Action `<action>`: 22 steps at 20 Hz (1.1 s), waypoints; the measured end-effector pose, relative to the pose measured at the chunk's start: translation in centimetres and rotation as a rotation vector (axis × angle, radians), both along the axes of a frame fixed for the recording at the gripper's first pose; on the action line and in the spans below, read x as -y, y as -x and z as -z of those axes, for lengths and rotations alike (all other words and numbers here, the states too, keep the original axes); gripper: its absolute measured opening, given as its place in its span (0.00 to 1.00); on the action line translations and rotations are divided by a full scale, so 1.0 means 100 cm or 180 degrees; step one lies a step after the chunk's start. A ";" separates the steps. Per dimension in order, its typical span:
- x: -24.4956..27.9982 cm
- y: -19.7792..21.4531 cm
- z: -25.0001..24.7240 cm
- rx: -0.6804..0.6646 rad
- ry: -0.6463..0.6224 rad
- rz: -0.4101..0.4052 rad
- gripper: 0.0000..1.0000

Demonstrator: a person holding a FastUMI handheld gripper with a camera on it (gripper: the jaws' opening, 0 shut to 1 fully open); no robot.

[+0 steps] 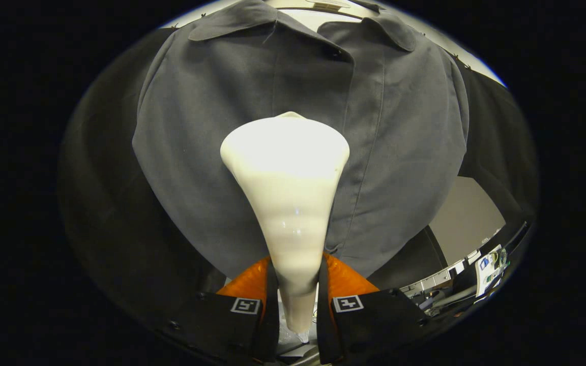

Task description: Iron the clothes twice with a garment steamer, once on the left side and once on the right side.

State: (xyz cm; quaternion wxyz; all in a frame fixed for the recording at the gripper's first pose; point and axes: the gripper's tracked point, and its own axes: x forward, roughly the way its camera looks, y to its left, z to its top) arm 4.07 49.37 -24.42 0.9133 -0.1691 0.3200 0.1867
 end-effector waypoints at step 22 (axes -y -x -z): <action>0.053 0.051 0.123 -0.0694 0.0264 0.0214 0.38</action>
